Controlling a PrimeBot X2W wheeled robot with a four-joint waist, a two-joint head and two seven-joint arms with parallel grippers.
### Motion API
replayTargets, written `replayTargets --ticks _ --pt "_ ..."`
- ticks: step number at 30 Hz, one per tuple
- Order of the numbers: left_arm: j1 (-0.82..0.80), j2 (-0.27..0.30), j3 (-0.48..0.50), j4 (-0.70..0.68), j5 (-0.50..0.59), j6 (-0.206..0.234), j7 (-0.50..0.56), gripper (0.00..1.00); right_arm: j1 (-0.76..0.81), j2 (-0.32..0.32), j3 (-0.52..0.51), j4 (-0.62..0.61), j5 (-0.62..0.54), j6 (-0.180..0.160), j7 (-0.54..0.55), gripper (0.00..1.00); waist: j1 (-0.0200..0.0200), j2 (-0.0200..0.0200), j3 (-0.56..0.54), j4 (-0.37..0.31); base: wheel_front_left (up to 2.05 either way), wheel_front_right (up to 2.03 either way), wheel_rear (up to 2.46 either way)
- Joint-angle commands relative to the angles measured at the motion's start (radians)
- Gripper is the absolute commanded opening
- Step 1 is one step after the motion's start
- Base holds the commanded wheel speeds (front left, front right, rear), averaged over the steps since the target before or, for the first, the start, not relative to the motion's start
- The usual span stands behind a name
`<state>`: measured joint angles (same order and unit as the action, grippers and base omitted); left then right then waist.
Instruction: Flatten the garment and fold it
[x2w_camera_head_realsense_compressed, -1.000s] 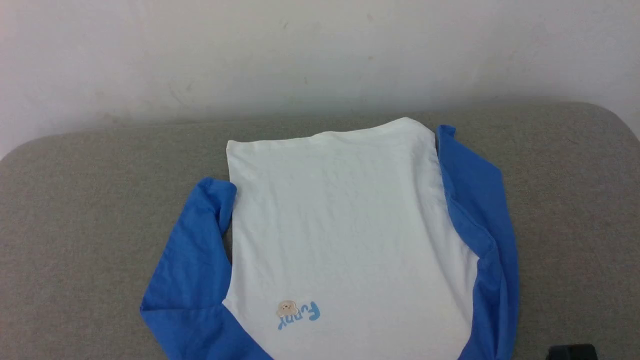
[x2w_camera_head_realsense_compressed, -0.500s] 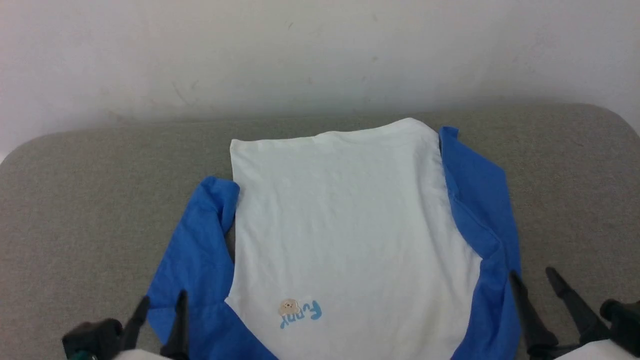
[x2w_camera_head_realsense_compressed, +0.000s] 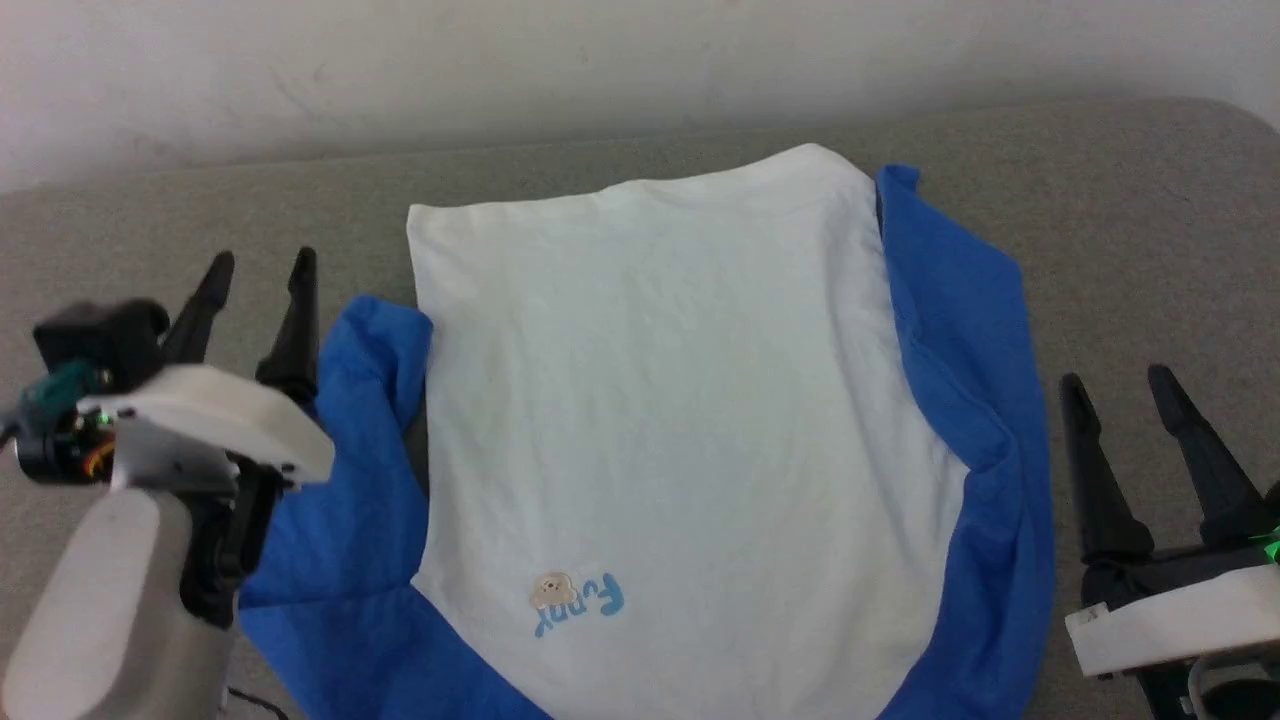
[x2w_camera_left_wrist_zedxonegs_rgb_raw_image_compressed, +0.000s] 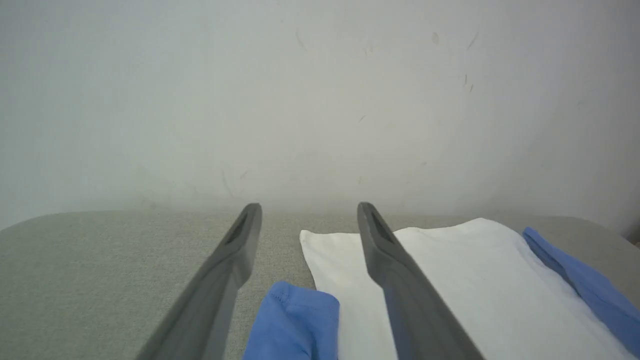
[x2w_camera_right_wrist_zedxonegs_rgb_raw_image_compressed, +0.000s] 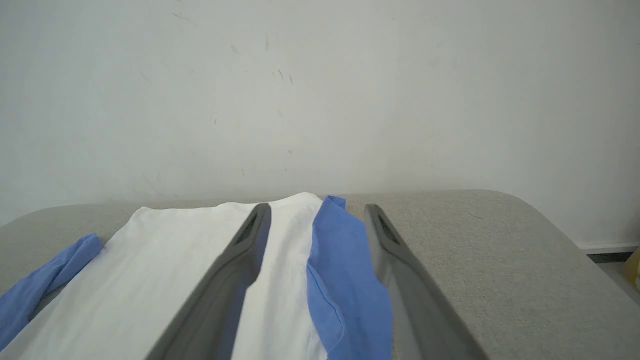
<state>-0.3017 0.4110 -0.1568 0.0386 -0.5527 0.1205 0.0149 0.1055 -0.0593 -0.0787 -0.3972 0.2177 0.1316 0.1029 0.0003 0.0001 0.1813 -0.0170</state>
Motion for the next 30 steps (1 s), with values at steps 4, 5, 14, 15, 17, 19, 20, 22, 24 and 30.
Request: replayTargets --ticks 4,5,14,15,17,19,20,22,24,30 --pt "-0.2 0.048 -0.032 0.18 -0.037 -0.079 0.143 1.0 -0.052 0.002 0.014 0.018 -0.007 -0.001 -0.001 1.0 -0.0003 -0.0001 0.13 -0.061 0.0 0.0 0.0" --pt "-0.234 0.058 -0.04 0.22 -0.045 -0.093 0.183 1.0 -0.058 0.003 0.018 0.023 -0.006 -0.001 -0.002 1.0 -0.0003 -0.0001 0.139 -0.068 0.0 0.0 0.0" --pt "-0.386 0.129 -0.1 0.469 -0.115 -0.179 0.521 1.0 -0.084 0.005 0.045 0.074 0.005 -0.001 -0.006 1.0 -0.0003 -0.0001 0.185 -0.121 0.0 0.0 0.0" --pt "-0.39 0.134 -0.107 0.495 -0.123 -0.183 0.559 1.0 -0.085 0.005 0.046 0.079 0.007 -0.001 -0.009 1.0 -0.0003 -0.0001 0.186 -0.125 0.0 0.0 0.0" --pt "-0.392 0.144 -0.127 0.534 -0.135 -0.192 0.639 1.0 -0.085 0.006 0.045 0.088 0.009 -0.001 -0.011 1.0 -0.0003 -0.0001 0.186 -0.131 0.0 0.0 0.0" --pt "-0.391 0.155 -0.145 0.56 -0.138 -0.193 0.708 1.0 -0.085 0.007 0.043 0.094 0.01 -0.001 -0.011 1.0 -0.0003 -0.0001 0.185 -0.134 0.0 0.0 0.0" --pt "-0.389 0.156 -0.155 0.569 -0.139 -0.193 0.74 0.98 -0.084 0.007 0.041 0.097 0.012 -0.001 -0.011 1.0 -0.0003 -0.0001 0.185 -0.134 0.0 0.0 0.0" --pt "-0.386 0.154 -0.162 0.575 -0.144 -0.188 0.77 0.31 -0.084 0.007 0.038 0.101 0.013 -0.001 -0.011 1.0 -0.0003 -0.0001 0.183 -0.132 0.0 0.0 0.0" --pt "-0.38 0.149 -0.164 0.577 -0.146 -0.179 0.773 0.0 -0.086 0.008 0.039 0.105 0.017 -0.001 -0.011 1.0 -0.0003 -0.0001 0.178 -0.128 0.0 0.0 0.0" --pt "-0.369 0.15 -0.11 0.574 -0.128 -0.107 0.612 0.0 -0.078 0.008 0.028 0.126 0.023 -0.001 -0.006 1.0 -0.0003 -0.0001 0.128 -0.099 0.0 0.0 0.0"
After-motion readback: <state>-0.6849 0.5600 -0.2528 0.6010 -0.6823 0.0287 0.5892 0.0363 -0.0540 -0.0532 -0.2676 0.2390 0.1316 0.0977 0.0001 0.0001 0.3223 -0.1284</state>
